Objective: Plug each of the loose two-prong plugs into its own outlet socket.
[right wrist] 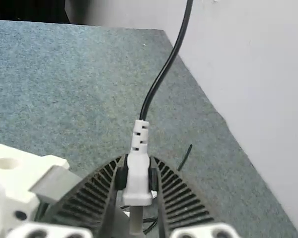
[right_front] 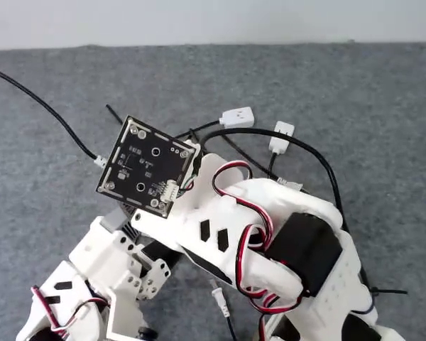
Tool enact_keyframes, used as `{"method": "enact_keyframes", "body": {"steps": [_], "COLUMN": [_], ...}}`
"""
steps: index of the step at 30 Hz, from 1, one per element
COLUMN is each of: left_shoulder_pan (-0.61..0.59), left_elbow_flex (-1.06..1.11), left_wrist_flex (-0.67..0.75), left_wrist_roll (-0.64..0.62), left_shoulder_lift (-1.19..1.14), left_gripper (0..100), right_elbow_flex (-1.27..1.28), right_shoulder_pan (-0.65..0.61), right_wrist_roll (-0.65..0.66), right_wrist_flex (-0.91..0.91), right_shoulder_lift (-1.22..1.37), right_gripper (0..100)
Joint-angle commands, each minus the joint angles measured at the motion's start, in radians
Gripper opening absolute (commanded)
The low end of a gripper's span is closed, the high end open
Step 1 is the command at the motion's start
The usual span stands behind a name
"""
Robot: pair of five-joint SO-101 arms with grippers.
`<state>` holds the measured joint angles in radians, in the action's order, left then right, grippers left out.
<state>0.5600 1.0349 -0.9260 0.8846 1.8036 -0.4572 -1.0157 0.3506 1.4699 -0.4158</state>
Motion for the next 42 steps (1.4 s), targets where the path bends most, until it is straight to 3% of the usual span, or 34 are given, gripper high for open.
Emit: {"method": "enact_keyframes", "body": {"steps": [1,7,15,26,35,42], "left_shoulder_pan": [-0.003,-0.008,-0.129,-0.132,-0.018,0.026], "left_elbow_flex": [-0.059,-0.076,-0.076,-0.076,-0.094,-0.189], "left_wrist_flex": [0.002,0.0,0.038,-0.002,-0.117,-0.203], "left_wrist_roll": [0.046,0.057,0.054,-0.011,-0.011,-0.011], "left_shoulder_lift": [0.015,0.015,0.015,0.015,0.015,0.015], "left_gripper": [24,24,24,24,24,24], "right_elbow_flex": [-0.031,-0.121,-0.184,-0.184,-0.222,-0.226], "right_shoulder_pan": [-0.016,-0.016,-0.021,-0.019,-0.021,-0.022], "right_wrist_roll": [0.017,0.017,0.015,0.011,0.011,0.011], "right_wrist_flex": [0.045,0.143,0.245,0.246,0.136,0.185], "right_shoulder_lift": [-0.025,-0.022,-0.024,-0.025,-0.012,0.025], "right_gripper": [0.8,0.8,0.8,0.8,0.8,0.8]}}
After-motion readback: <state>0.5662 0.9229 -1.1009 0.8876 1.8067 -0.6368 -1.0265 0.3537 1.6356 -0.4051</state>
